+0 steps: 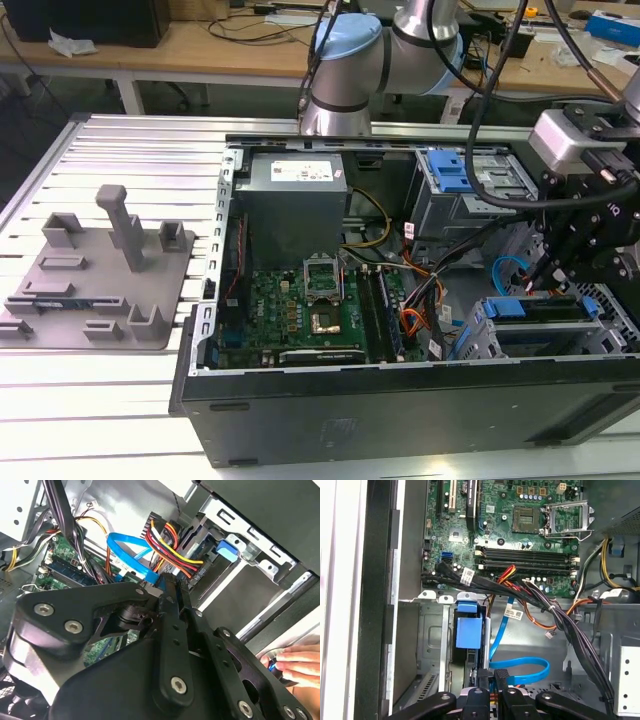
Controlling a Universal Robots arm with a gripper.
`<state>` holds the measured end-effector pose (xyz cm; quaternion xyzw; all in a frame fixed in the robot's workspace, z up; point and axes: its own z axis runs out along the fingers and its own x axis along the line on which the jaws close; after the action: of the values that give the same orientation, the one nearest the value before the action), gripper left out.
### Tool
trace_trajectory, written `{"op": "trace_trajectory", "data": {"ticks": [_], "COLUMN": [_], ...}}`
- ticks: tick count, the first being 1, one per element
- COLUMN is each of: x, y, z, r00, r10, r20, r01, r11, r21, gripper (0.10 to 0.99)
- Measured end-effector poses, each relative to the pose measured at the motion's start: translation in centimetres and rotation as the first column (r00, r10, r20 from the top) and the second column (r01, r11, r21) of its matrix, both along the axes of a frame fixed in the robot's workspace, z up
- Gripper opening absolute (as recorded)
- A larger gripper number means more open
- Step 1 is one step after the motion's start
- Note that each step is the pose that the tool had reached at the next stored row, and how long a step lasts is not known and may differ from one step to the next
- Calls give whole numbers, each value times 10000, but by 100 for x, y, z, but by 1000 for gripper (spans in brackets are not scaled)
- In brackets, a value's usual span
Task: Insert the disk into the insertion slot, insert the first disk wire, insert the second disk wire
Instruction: 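Insert the second disk wire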
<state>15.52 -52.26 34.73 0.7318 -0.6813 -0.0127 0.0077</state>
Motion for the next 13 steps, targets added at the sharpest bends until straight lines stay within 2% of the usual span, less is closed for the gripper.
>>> {"op": "trace_trajectory", "data": {"ticks": [13], "x": [-5], "y": [-91], "z": [0], "r00": [10000], "r10": [-4], "r20": [0], "r01": [4], "r11": [10000], "r21": [0], "gripper": [161]}}
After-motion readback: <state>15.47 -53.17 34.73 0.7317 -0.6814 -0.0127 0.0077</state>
